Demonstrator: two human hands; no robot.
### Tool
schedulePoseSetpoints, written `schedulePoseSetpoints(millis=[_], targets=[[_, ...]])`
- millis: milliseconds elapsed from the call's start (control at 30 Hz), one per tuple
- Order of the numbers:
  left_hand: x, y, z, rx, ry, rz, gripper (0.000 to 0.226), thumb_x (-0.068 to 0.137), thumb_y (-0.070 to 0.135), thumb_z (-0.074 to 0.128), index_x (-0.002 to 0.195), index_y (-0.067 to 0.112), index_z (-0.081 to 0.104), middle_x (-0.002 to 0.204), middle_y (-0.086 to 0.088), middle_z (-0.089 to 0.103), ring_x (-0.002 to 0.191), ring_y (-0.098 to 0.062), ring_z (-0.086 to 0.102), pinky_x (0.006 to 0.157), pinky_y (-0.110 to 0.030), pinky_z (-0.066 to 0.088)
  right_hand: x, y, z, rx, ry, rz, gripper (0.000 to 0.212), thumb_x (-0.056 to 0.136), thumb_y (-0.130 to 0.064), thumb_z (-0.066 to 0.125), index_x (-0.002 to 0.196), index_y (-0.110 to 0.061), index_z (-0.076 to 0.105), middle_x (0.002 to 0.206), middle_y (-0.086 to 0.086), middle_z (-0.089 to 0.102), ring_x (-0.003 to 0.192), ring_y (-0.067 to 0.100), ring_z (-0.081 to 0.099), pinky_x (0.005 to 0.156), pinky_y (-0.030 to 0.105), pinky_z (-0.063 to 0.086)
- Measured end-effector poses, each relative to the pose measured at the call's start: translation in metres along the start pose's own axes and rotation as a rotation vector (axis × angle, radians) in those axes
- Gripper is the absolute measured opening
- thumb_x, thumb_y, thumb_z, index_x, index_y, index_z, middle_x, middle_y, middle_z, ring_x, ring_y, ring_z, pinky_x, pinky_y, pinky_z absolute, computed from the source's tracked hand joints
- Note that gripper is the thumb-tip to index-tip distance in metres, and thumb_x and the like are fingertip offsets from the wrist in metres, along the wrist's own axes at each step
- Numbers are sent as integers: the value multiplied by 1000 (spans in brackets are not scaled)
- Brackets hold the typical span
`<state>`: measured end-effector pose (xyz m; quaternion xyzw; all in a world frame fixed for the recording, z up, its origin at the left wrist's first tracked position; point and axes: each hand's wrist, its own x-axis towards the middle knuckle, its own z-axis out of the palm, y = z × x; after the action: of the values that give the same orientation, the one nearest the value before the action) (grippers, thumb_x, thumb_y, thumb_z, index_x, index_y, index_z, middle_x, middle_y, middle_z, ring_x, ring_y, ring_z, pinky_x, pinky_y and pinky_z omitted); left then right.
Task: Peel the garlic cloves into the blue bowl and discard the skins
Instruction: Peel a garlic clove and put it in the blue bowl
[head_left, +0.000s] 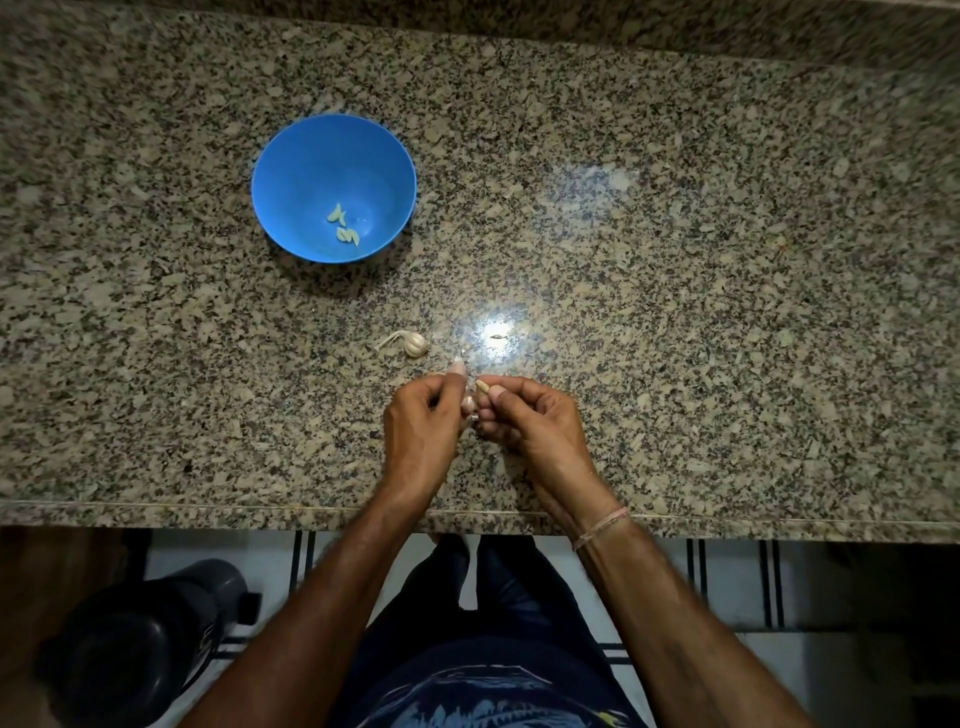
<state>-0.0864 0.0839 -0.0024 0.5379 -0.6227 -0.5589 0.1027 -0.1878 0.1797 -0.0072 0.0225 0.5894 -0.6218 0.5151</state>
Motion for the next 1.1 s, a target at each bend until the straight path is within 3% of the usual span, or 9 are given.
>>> schedulePoseSetpoints(millis=[67, 133, 233, 467, 667, 900, 1033, 1100], targets=[[-2, 1, -1, -39, -9, 64, 24, 102, 43, 61, 94, 23, 70, 85, 4, 72, 73, -11, 67, 65, -33, 58, 2, -1, -1, -50, 11, -4, 18, 100, -7, 66, 115, -1, 74, 94, 15, 75, 80, 20, 68, 77, 27, 61], [-2, 2, -3, -72, -34, 106, 5, 99, 27, 70, 103, 27, 71, 98, 7, 73, 87, -7, 70, 76, -34, 62, 3, -4, -2, -69, 10, -2, 18, 99, -8, 67, 115, -1, 73, 95, 15, 75, 81, 21, 68, 77, 27, 61], [-1, 0, -2, -65, -9, 116, 12, 94, 13, 73, 99, 24, 74, 92, 7, 74, 87, -9, 70, 81, -39, 63, 1, -8, 0, -73, 6, -6, 18, 98, -7, 69, 113, 1, 73, 97, 18, 75, 81, 21, 68, 75, 24, 61], [-4, -2, 1, -83, 1, 155, 12, 95, 11, 71, 97, 22, 73, 94, 7, 75, 93, -13, 72, 83, -46, 64, -6, -14, 2, -215, 11, -126, 17, 90, -9, 79, 104, -2, 73, 104, 13, 77, 97, 28, 75, 84, 36, 63], [-5, -1, 0, -63, 6, 144, 10, 94, 11, 72, 97, 21, 74, 92, 7, 75, 91, -10, 72, 83, -43, 63, -3, -12, 4, -384, 48, -248, 10, 89, -7, 78, 95, -7, 70, 93, 8, 73, 83, 13, 70, 72, 23, 58], [-7, -4, 4, -142, 36, 78, 6, 94, 20, 76, 100, 22, 75, 91, 2, 77, 88, -19, 74, 80, -43, 64, 8, 0, 1, -807, 87, -557, 11, 92, -1, 72, 92, -12, 69, 93, -4, 64, 88, 10, 63, 78, 24, 55], [-4, -4, 3, -304, 35, -52, 11, 96, 15, 74, 107, 14, 75, 97, -8, 78, 91, -21, 77, 85, -40, 64, 7, 10, -4, -1048, 151, -689, 13, 97, -5, 67, 101, -14, 75, 93, -6, 64, 79, 9, 60, 66, 31, 57], [-3, -4, 3, -366, 32, -104, 12, 96, 14, 74, 108, 11, 74, 96, -10, 78, 87, -19, 75, 83, -36, 62, 6, 11, -6, -1031, 192, -702, 25, 97, -2, 64, 116, -13, 76, 101, -5, 67, 86, 8, 62, 72, 28, 58]])
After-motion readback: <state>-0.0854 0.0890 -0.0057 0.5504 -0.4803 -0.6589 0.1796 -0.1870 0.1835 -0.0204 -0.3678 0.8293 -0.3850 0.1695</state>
